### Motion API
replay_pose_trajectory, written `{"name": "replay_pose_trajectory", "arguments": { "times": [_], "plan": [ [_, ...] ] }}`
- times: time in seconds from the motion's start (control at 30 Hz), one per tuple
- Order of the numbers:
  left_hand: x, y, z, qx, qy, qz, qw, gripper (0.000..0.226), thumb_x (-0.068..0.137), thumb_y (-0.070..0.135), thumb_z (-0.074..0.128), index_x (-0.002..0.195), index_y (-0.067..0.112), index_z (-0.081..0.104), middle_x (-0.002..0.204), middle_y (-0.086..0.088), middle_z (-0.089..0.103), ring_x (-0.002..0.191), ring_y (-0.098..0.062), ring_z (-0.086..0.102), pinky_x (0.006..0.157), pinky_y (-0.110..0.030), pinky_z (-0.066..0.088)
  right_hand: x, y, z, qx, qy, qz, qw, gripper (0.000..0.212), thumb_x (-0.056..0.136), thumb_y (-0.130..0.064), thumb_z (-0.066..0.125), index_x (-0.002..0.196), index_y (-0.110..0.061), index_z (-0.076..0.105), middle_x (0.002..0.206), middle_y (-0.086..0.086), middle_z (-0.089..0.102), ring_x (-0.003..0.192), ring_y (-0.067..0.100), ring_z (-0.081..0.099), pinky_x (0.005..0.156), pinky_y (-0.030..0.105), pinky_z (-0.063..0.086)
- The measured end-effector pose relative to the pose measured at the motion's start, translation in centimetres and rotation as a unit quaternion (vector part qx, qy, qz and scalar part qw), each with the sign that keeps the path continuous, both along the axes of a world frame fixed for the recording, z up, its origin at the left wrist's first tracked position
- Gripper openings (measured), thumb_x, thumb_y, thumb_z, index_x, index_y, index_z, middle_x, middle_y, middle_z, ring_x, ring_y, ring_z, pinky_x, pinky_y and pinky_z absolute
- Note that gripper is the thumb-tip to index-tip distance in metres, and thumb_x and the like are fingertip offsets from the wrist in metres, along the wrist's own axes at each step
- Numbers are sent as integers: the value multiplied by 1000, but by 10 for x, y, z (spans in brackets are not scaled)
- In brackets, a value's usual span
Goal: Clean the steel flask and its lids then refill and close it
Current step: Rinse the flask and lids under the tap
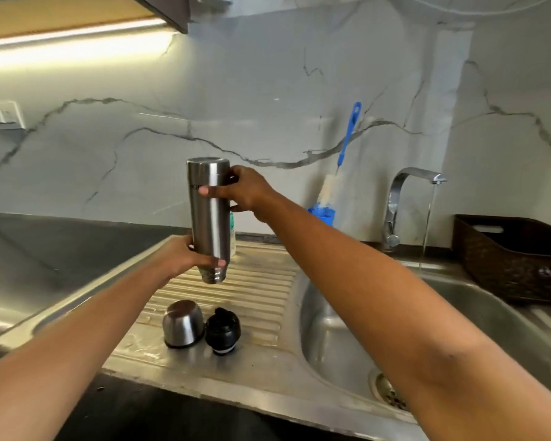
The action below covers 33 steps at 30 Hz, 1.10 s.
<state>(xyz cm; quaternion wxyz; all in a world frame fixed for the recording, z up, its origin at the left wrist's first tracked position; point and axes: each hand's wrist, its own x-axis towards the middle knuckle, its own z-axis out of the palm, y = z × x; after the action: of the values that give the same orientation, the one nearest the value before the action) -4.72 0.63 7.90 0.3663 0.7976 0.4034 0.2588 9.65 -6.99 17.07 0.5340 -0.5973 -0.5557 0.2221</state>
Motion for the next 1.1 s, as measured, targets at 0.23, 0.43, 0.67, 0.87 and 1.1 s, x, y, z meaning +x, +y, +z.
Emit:
{"name": "replay_pose_trajectory", "arguments": {
  "times": [0.23,0.43,0.67,0.87,1.1],
  "plan": [
    [-12,11,-33,-19,37,14,999,79,42,43,92,111,15,66,99,0,69,91,-17,63,82,-31,46,-15,24,-30,-40,-9,14,999,79,68,-28,84,133,-7,46,125,10,57,111,27,57,89,41,54],
    [-9,16,-40,1,57,29,998,69,53,40,89,112,15,65,98,-2,68,91,-19,62,82,-33,47,-9,21,-37,-50,6,26,998,70,76,-22,78,134,-5,43,128,12,55,111,25,56,82,33,51],
    [-8,7,-37,44,105,54,992,75,54,48,87,117,17,61,99,-1,63,95,-23,60,89,-38,49,-7,16,-36,-81,16,59,995,62,81,-21,72,134,-6,42,130,14,53,115,28,55,89,37,50],
    [-14,9,-35,21,91,42,995,71,56,36,89,118,14,61,100,-2,63,96,-23,59,88,-35,48,-16,15,-35,-79,10,57,995,61,80,-20,74,131,-4,45,129,13,55,116,29,55,86,36,51],
    [-20,18,-37,-14,76,26,997,68,55,30,90,115,12,64,106,-6,68,96,-22,62,85,-32,45,-25,17,-35,-87,-1,45,995,63,80,-23,74,132,-4,43,130,15,54,117,30,55,94,41,50]
  ]
}}
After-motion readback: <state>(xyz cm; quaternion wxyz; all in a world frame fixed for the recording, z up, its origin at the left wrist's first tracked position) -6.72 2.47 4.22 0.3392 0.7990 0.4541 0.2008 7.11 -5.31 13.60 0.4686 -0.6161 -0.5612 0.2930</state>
